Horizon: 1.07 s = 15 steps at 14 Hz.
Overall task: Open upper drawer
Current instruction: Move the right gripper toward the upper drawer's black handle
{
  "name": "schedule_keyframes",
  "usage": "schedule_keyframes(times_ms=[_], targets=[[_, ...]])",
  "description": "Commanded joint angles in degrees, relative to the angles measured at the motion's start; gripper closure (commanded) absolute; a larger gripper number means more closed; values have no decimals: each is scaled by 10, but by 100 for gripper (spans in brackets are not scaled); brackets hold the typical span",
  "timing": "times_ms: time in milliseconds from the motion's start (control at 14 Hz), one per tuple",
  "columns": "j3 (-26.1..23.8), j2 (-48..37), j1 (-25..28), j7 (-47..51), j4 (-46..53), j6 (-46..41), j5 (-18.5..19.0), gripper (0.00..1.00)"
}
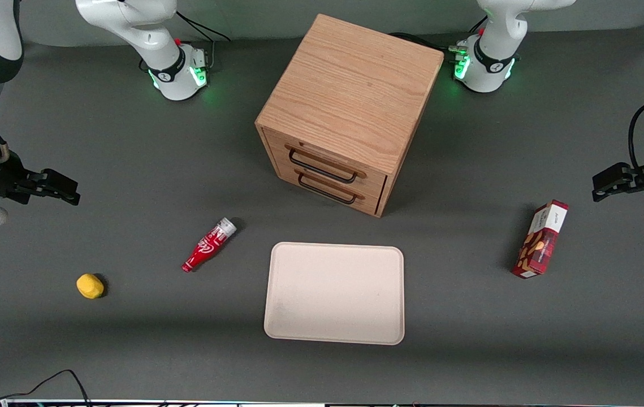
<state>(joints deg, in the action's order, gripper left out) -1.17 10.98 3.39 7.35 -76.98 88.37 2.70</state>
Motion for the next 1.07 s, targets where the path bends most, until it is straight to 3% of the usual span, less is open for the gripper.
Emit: schedule_keyframes(times_ms=[0, 214, 500, 786, 1000], targets=[[-1, 13, 4, 3, 25, -15, 3, 0], [-22, 14, 26, 1, 38, -21, 1, 0], [-122, 23, 35, -5, 66, -43, 2, 0], [-191, 62, 35, -179, 90, -40, 1, 0], [-268, 101, 35, -218, 111, -36, 2, 0]])
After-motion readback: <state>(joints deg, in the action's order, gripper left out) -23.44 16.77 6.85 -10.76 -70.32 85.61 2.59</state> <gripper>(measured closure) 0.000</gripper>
